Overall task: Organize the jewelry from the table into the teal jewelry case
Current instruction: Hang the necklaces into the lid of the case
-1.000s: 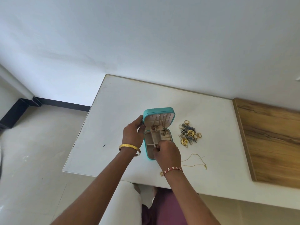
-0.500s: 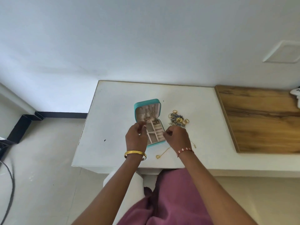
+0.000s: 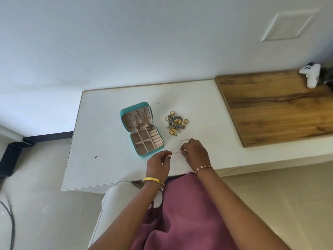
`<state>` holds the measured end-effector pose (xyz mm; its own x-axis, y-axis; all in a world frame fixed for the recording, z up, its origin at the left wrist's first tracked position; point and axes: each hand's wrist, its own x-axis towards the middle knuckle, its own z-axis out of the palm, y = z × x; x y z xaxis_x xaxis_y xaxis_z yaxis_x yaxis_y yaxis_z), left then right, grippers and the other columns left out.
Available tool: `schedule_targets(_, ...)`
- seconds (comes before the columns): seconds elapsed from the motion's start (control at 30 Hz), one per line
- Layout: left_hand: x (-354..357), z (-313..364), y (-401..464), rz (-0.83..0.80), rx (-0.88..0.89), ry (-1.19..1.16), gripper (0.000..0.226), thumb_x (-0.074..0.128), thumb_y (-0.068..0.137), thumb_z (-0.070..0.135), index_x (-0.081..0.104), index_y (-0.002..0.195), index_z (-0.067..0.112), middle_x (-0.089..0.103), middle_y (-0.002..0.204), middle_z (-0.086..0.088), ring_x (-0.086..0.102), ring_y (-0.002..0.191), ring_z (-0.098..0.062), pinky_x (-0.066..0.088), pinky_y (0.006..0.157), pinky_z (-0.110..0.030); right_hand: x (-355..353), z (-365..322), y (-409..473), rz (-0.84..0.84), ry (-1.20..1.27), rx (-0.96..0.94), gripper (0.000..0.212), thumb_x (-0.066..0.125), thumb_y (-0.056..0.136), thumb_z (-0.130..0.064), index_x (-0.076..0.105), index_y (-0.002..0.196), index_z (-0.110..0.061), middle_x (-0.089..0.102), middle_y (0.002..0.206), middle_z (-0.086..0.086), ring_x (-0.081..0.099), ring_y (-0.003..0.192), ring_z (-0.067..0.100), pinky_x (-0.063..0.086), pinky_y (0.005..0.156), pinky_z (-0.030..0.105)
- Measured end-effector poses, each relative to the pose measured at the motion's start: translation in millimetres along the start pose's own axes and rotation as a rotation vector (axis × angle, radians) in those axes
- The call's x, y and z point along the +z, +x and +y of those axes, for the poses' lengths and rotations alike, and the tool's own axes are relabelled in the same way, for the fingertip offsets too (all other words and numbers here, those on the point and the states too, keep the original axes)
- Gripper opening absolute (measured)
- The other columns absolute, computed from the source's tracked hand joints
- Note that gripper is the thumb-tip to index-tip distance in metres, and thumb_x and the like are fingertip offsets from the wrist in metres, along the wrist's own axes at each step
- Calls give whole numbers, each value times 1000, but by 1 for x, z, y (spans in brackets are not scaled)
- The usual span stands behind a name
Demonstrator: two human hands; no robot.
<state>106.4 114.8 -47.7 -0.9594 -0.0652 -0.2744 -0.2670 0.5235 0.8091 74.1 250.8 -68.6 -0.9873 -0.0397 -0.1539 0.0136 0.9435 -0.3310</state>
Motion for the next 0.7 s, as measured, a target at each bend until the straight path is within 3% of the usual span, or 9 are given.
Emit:
schedule_targets(0.07,2,-2,1,4,6,26,23,51,90,7,66,106,11,68,106,-5,55,88,-8,40,84,-15,0,-4,1,58,-111,-95,11,68,72,-2,69,82,-5,63,85,13,61,82,29,47,61,28)
schedule_targets(0.13,4,-2,4,1,13,52,24,50,89,7,66,107,11,68,107,-5,55,88,-9,39,84,-15,4,-4,2,91,-229,-175,27,80,41,2,65,60,-8,62,61,7,61,56,24,44,44,21)
schedule_targets(0.2,8,-1,5,-3,22,66,24,50,89,7,66,107,11,68,107,-6,57,91,-12,39,85,-16,9,-4,4,89,-273,-198,32,80,33,-2,64,59,-10,61,57,5,59,51,20,43,43,20)
schedule_targets(0.3,13,4,3,-1,30,57,26,51,89,7,65,110,10,67,111,-8,60,98,-17,40,87,-17,6,-3,3,43,-311,-181,29,73,57,-5,65,85,-5,64,83,12,62,75,26,47,63,27)
schedule_targets(0.37,14,7,2,-26,49,64,31,50,89,6,59,118,11,62,119,-8,57,108,-19,38,93,-19,5,0,5,-21,-248,-149,30,50,81,-2,53,111,-2,54,113,16,51,105,32,39,85,35)
schedule_targets(0.4,13,9,1,-61,74,92,35,49,90,6,54,124,11,58,125,-8,53,116,-20,35,98,-20,3,1,4,-50,-176,-118,29,44,85,-2,50,113,-4,50,118,14,46,110,31,36,87,36)
schedule_targets(0.53,10,16,-1,-159,129,169,47,44,92,3,39,137,14,43,142,-5,38,133,-21,25,108,-22,-22,-6,-2,4,273,-22,15,42,89,-3,54,96,-3,53,104,16,49,98,31,39,82,37)
schedule_targets(0.63,5,28,-5,-120,150,115,39,43,91,2,53,127,16,56,130,-4,49,123,-20,32,102,-21,-47,-16,-8,-17,517,-33,11,43,91,-3,51,87,-9,50,93,12,47,86,24,33,70,23)
schedule_targets(0.7,-1,37,-9,-75,175,58,29,47,90,3,65,110,14,66,113,-3,59,107,-18,38,93,-19,-66,-23,-13,-33,578,-62,9,43,93,-5,48,87,-10,48,91,7,44,83,19,29,60,23)
